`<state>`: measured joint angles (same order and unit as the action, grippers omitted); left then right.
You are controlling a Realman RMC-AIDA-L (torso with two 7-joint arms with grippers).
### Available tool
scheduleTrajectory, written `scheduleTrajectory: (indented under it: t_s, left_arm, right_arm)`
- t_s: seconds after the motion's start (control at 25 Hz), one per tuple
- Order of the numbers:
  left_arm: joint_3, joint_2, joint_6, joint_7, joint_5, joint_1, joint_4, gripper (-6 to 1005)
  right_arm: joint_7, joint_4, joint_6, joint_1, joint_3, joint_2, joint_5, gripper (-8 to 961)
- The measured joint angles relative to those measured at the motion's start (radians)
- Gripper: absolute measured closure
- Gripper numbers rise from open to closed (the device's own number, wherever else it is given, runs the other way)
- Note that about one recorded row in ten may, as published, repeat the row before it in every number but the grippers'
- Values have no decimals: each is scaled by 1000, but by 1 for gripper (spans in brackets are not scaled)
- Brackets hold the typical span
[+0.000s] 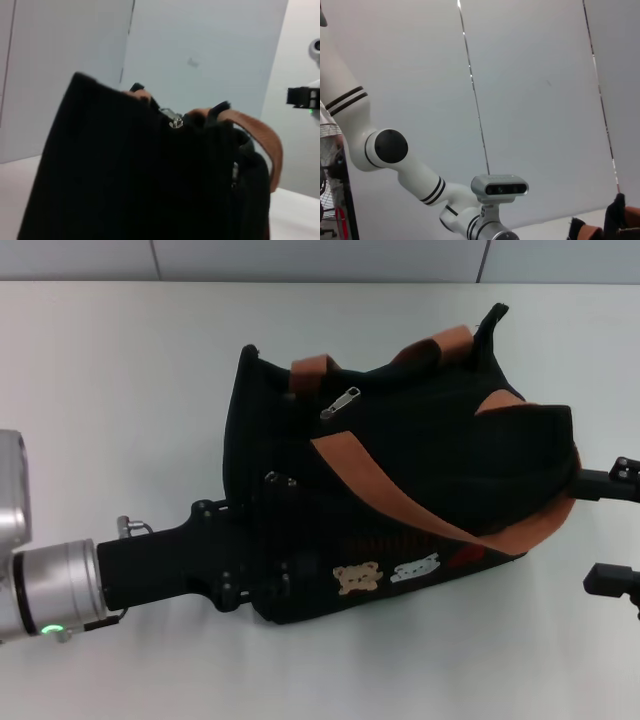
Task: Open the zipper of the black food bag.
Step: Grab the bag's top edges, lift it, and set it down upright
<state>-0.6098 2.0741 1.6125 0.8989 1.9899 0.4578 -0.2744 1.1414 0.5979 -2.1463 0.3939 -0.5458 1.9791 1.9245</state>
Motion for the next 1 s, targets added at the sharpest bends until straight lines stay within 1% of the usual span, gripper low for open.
scheduleTrajectory:
  t_s: [0.24, 0.4, 0.64, 1.0]
  left_arm:
    - [7, 3, -46, -70, -21, -3, 45, 426]
    - [8, 3, -47, -116, -68, -24, 69, 524]
    - [7, 3, -46, -124, -91, -33, 76, 670]
    - [8, 3, -51, -146, -101, -34, 79, 778]
  right_arm:
    - [-1, 0, 3, -10, 2, 5, 0, 153]
    - [-2, -9, 4, -12, 12, 5, 0, 153]
    - [-2, -20, 4, -12, 28, 6, 0, 153]
    - [-3, -24, 6, -12, 38, 6, 0, 153]
